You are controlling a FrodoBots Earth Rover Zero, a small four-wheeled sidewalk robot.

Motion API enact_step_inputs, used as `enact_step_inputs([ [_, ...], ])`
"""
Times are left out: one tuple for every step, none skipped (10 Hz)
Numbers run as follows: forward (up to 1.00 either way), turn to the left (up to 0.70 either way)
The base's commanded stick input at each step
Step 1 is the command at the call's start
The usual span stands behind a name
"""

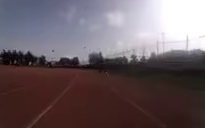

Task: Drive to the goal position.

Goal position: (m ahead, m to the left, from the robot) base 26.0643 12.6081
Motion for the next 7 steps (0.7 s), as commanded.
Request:
enact_step_inputs([
  [0.70,0.00],
  [0.70,0.00],
  [0.70,0.00],
  [0.70,-0.13],
  [0.70,-0.31],
  [0.70,-0.35],
  [0.70,-0.35],
])
